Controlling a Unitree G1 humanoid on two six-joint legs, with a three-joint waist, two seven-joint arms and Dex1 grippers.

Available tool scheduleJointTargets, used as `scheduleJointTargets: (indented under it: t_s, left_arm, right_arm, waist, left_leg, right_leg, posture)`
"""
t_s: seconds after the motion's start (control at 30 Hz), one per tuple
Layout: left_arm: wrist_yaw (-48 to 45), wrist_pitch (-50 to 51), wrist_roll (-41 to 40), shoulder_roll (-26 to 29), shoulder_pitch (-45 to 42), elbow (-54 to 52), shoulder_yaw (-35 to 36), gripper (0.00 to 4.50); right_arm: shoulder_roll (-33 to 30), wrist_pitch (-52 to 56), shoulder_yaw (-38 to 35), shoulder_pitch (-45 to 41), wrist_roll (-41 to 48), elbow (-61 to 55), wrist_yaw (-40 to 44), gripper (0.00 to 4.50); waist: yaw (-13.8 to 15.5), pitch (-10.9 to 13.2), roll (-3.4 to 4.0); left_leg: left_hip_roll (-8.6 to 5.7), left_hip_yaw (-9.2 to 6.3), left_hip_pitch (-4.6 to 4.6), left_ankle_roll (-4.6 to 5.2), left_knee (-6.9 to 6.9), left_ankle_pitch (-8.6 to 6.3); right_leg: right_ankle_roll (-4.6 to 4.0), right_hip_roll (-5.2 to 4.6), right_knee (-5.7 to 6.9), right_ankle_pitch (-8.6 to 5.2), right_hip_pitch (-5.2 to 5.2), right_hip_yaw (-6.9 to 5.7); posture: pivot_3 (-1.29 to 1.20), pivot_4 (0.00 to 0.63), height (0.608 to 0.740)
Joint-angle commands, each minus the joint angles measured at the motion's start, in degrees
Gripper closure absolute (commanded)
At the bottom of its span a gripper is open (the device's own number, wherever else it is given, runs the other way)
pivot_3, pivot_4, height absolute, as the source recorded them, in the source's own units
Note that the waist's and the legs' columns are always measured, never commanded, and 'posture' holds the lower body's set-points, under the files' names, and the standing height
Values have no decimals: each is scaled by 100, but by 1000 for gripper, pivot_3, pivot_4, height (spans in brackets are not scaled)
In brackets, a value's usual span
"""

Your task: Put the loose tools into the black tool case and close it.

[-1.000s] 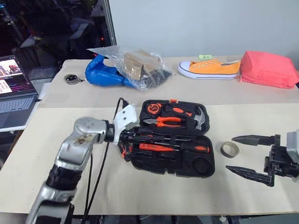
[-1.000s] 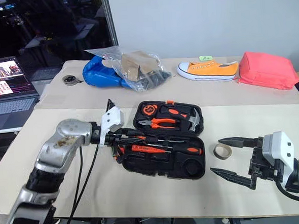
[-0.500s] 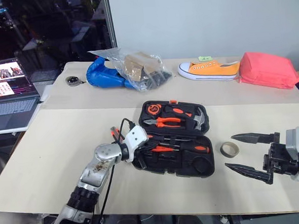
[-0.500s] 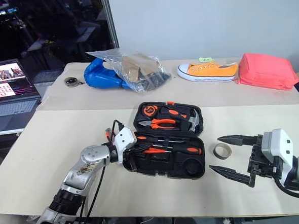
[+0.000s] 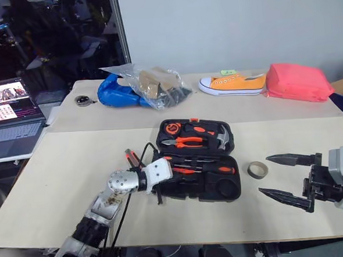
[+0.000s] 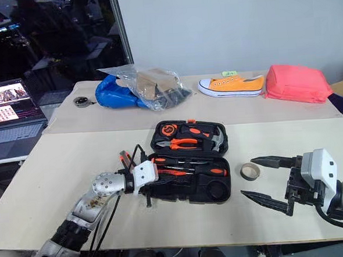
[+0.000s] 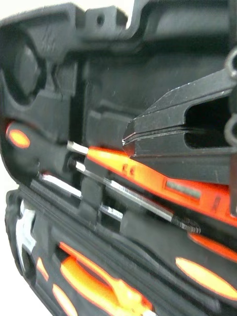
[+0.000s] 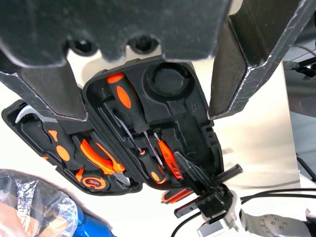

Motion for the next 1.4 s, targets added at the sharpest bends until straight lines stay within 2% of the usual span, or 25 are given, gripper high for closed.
scheduleJointTargets:
  t_s: [0.03,0.13,0.23,0.4,0.53,0.93,1.1,1.4]
  left_arm:
    - [-223,716,-103,60,-47,35,-48,4478]
    - [-334,1184,-840,-34,-48,-493,350,4478]
    - [-235,1861,-1528,-100,-88,-909,838,4478]
    - [175,2639,-1916,-221,-245,-1179,1163,4478]
    - [602,2994,-1641,-303,-423,-1131,965,4478]
    - [925,3282,-1156,-329,-530,-1000,288,4478]
    - [891,3122,-763,-174,-512,-828,-70,4478]
    - [877,2654,-260,158,-350,-648,-246,4478]
  right_arm:
    - [-3,-113,-43,-73,12,-9,19,0]
    - [10,-120,-85,-41,22,-21,36,0]
    - [38,-143,-138,28,23,-34,50,0]
    - [82,-180,-127,53,0,-20,49,0]
    - [86,-200,-49,-35,-33,45,47,0]
    - [83,-213,-11,-89,-55,78,81,0]
    - [82,-197,-42,-53,-47,43,81,0]
    - [88,-181,-75,20,-30,-15,62,0]
  waist:
    - [-4,0,-1]
    - [-5,4,-6]
    - [5,5,-3]
    - [28,18,-25]
    - [39,25,-36]
    - [45,40,-56]
    - [70,43,-60]
    - [72,43,-62]
  left_leg:
    - [0,0,-5,0,-1,0]
    - [-2,0,-17,0,0,0]
    - [-4,0,-53,1,6,1]
    - [-6,-11,-73,1,3,0]
    - [-15,-15,-77,1,2,-1]
    - [-14,-17,-74,1,-1,0]
    - [-15,-16,-72,1,-1,0]
    - [-12,-16,-61,1,-4,-1]
  right_leg:
    - [0,0,0,-1,-3,0]
    - [3,-2,-1,-2,-17,0]
    - [9,-4,2,2,-78,1]
    - [12,-4,-7,0,-89,-9]
    - [19,-16,-13,-3,-89,-8]
    - [18,-13,-13,-3,-88,-7]
    - [18,-13,-13,-3,-87,-6]
    - [17,-12,-12,-4,-81,-2]
  posture:
    - [0,150,740]
    - [0,150,740]
    - [0,150,740]
    - [0,150,740]
    - [0,150,740]
    - [0,150,740]
    - [0,150,740]
    - [0,150,740]
